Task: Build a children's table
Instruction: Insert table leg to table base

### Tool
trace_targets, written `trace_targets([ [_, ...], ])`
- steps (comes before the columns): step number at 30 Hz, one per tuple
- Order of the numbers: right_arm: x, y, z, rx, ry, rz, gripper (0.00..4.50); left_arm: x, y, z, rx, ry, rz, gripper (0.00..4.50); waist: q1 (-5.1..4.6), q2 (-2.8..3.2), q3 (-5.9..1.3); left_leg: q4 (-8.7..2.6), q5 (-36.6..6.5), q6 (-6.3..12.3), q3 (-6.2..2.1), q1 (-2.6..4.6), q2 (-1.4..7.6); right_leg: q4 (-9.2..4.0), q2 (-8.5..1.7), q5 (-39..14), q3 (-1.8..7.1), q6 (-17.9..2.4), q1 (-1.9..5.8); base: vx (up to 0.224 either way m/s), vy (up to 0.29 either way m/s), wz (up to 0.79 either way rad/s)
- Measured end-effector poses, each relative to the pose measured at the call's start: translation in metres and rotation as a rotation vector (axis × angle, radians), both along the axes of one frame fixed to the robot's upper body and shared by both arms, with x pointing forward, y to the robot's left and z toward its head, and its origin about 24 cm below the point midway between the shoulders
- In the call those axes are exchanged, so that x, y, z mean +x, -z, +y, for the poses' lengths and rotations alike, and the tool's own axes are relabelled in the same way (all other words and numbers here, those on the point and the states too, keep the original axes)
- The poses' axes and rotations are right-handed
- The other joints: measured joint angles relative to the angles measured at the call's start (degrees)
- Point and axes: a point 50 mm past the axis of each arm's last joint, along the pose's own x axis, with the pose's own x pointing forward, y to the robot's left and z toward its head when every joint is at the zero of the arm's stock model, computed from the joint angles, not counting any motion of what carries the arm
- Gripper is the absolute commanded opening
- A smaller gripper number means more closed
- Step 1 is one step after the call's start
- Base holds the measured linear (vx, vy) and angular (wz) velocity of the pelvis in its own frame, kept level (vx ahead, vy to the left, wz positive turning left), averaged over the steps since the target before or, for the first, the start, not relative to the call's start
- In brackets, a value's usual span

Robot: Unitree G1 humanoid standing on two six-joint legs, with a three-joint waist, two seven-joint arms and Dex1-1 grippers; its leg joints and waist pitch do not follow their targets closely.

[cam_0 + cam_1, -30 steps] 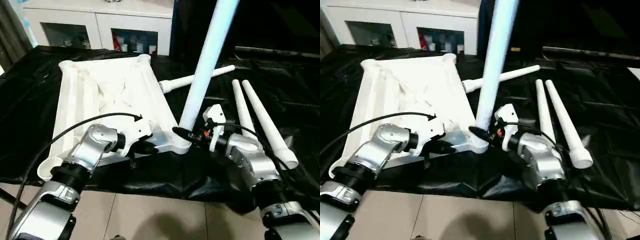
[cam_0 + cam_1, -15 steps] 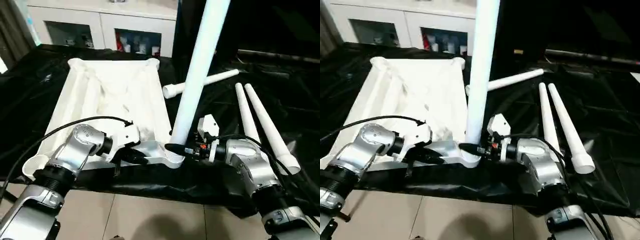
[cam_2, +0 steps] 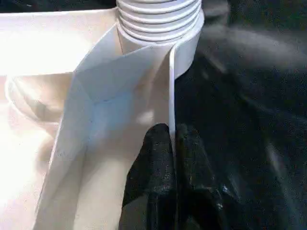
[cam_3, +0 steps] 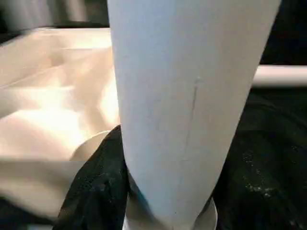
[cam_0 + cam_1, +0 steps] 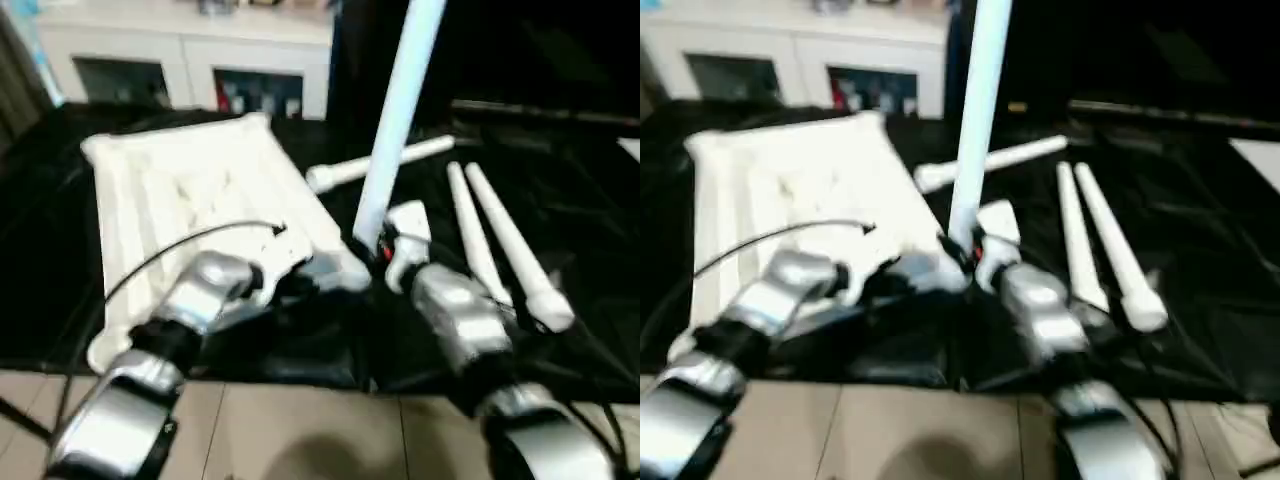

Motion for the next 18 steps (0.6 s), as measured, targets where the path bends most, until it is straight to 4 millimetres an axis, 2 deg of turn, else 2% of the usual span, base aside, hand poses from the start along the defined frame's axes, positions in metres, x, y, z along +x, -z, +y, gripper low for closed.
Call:
trace_targets([
  [6,0.013,-0.007,0.012,-0.012,0.251,0.039,1.89,0.006,-0.001,-0.023,-0.004,-0.114,-0.014,0.0,-0.05,-0.01,-0.09,-0.04,0.0,0.0,0.01,-0.15,-0.04,-0.42,0.0,0.26,0.01,-0.32,-0.12,0.0,0.0,0.0],
  [18,0.019,-0.013,0.018,-0.028,0.273,0.016,1.89,0.008,-0.005,-0.024,-0.008,-0.137,-0.026,0.0,0.2,-0.13,-0.18,-0.74,0.03,-0.07,0.1,-0.05,-0.05,-0.48,0.03,0.97,0.0,-0.42,-0.33,0.0,0.0,0.0],
])
